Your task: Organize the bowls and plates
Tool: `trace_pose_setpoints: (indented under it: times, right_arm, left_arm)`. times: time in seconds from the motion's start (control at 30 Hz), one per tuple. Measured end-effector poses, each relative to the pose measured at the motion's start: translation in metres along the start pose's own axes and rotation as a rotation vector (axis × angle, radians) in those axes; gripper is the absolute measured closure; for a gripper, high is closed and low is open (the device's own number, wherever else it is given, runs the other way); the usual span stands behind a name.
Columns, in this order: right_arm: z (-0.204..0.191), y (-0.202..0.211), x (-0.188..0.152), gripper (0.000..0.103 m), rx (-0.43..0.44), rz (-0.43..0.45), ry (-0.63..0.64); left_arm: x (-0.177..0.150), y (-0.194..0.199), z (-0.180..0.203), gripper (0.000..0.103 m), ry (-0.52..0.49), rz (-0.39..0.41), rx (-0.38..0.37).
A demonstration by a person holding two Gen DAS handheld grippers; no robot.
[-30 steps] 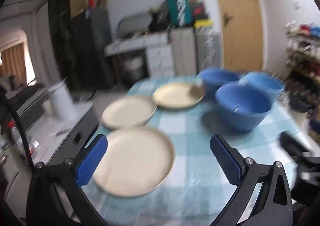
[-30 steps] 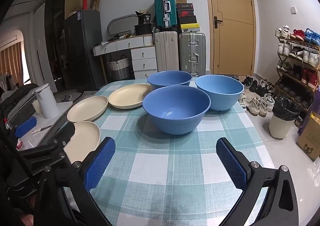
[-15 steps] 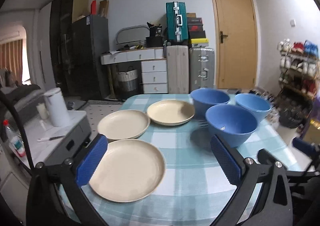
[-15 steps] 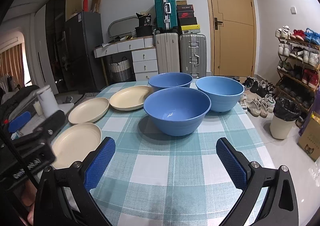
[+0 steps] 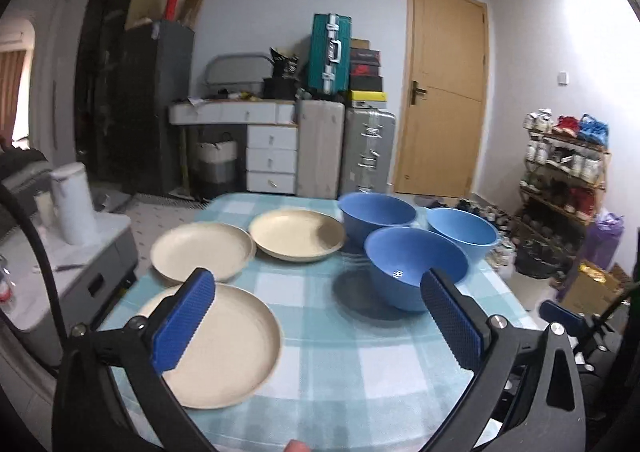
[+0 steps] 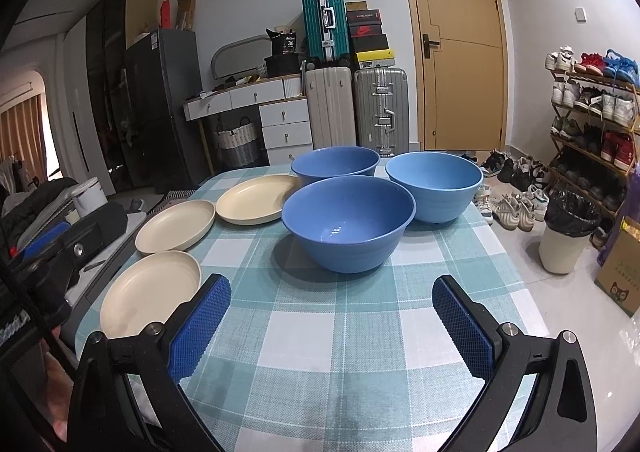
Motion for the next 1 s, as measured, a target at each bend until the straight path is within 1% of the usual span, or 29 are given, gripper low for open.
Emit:
trace_pose_setpoints:
  times: [0.1, 0.2, 0.27, 0.33, 0.37, 0.43, 0.47, 0.53, 0.57, 0.63, 0.7, 0.8, 0.87, 0.93, 1.0]
  right_arm:
    - [0.0, 0.0, 0.0, 0.001, 0.003, 0.0, 0.004]
    - [-0.002, 0.0, -0.001, 0.001, 0.009, 0.001, 0.013]
    - [-0.003, 0.0, -0.001, 0.001, 0.008, 0.002, 0.016]
    - [-0.003, 0.0, -0.001, 0.001, 0.009, 0.002, 0.018]
    - [-0.003, 0.001, -0.001, 0.001, 0.007, 0.002, 0.017]
    - [-0.002, 0.001, -0.001, 0.001, 0.003, 0.001, 0.014]
    - [-0.002, 0.0, -0.001, 0.001, 0.002, -0.001, 0.012]
    - [-0.001, 0.0, -0.002, 0.001, 0.002, -0.002, 0.007]
    - [-0.001, 0.0, -0.001, 0.001, 0.003, -0.003, 0.007]
    - [-0.002, 0.0, -0.001, 0.001, 0.003, -0.002, 0.006]
    - [-0.002, 0.0, -0.001, 0.001, 0.004, -0.002, 0.007]
    - [-0.001, 0.0, 0.0, 0.001, 0.004, -0.002, 0.007]
    - [-0.002, -0.001, 0.0, 0.001, 0.004, -0.002, 0.007]
    - [-0.002, -0.001, 0.0, 0.001, 0.004, -0.003, 0.007]
    - [-0.001, -0.001, 0.0, 0.001, 0.003, -0.004, 0.004]
  left_arm:
    - [-0.001, 0.004, 0.003, 0.0, -0.038, 0.022, 0.007]
    - [-0.005, -0.002, 0.001, 0.0, -0.046, 0.011, 0.082]
    - [-0.004, -0.003, -0.001, 0.0, -0.04, 0.011, 0.096]
    - [-0.004, -0.003, -0.004, 0.0, -0.038, 0.018, 0.085]
    - [-0.005, -0.002, -0.007, 0.0, -0.011, 0.014, 0.054]
    - [-0.005, -0.002, -0.014, 0.0, 0.051, 0.023, 0.02]
    - [-0.005, -0.001, -0.018, 0.0, 0.082, 0.027, 0.022]
    - [-0.005, -0.002, -0.023, 0.0, 0.105, 0.022, 0.044]
    - [-0.006, -0.003, -0.024, 0.0, 0.103, 0.012, 0.056]
    - [-0.007, -0.006, -0.022, 0.0, 0.086, -0.017, 0.106]
    - [-0.008, -0.009, -0.018, 0.001, 0.057, -0.038, 0.107]
    - [-0.009, -0.006, -0.015, 0.0, 0.031, -0.024, 0.127]
    - [-0.008, -0.005, -0.013, 0.0, 0.019, -0.021, 0.123]
    - [-0.007, -0.003, -0.01, 0.0, 0.013, -0.022, 0.101]
    - [-0.005, 0.007, -0.01, 0.0, 0.03, 0.02, 0.075]
Point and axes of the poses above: each gripper's, at about its wrist camera, not at the fingertips, and y roughly against the way its jaws point, z to its right, x to its top, the point moved 7 cm from there along -y, roughly the way its jaws point, and after that the axes turned 10 degrees about -z, right-handed, at the moved point
